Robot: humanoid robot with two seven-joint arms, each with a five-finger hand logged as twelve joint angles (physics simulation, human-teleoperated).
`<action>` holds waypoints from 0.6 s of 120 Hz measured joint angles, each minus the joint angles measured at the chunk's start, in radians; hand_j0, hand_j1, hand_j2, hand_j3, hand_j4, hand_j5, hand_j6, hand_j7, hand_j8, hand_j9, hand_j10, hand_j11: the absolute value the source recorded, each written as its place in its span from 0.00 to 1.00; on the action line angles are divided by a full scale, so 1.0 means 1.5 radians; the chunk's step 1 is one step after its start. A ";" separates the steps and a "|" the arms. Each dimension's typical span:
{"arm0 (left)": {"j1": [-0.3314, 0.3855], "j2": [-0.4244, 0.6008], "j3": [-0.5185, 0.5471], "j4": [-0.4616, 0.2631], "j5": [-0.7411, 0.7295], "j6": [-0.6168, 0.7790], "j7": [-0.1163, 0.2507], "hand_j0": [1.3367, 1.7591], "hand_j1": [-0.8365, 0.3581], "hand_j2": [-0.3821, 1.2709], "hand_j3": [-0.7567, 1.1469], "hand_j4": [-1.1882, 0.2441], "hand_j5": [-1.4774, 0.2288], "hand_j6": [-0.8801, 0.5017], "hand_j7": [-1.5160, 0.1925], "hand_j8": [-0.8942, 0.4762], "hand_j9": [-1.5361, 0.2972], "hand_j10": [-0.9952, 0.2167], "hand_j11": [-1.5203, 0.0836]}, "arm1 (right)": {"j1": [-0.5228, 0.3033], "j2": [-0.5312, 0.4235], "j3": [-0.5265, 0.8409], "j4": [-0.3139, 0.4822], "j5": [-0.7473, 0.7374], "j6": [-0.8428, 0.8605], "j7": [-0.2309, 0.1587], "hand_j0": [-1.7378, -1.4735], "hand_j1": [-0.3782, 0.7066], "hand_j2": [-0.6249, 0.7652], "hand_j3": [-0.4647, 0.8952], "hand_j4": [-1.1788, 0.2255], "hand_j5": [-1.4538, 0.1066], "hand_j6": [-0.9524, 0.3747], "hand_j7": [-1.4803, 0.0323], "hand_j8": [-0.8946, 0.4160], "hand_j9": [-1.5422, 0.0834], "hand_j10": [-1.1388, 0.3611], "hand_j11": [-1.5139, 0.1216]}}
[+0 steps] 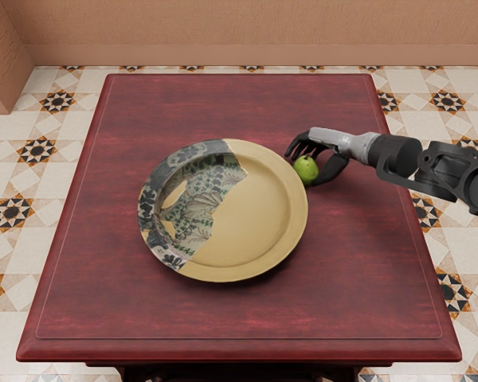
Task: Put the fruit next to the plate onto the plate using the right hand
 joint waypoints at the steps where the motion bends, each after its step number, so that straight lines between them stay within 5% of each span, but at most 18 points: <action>1: 0.000 0.000 0.000 0.000 0.000 0.000 0.000 0.76 0.98 0.23 0.40 0.82 0.86 0.63 0.88 0.64 0.83 0.81 0.94 | 0.000 0.000 0.000 0.000 0.000 0.000 0.000 0.30 0.50 0.39 0.34 0.53 0.57 0.39 0.61 0.35 0.60 0.47 0.58; 72: 0.000 0.000 0.000 0.000 0.000 0.000 0.000 0.76 0.98 0.23 0.40 0.82 0.86 0.63 0.88 0.64 0.83 0.81 0.94 | 0.004 0.002 -0.004 0.000 -0.008 -0.003 -0.003 0.30 0.55 0.43 0.34 0.49 0.52 0.36 0.56 0.31 0.56 0.44 0.54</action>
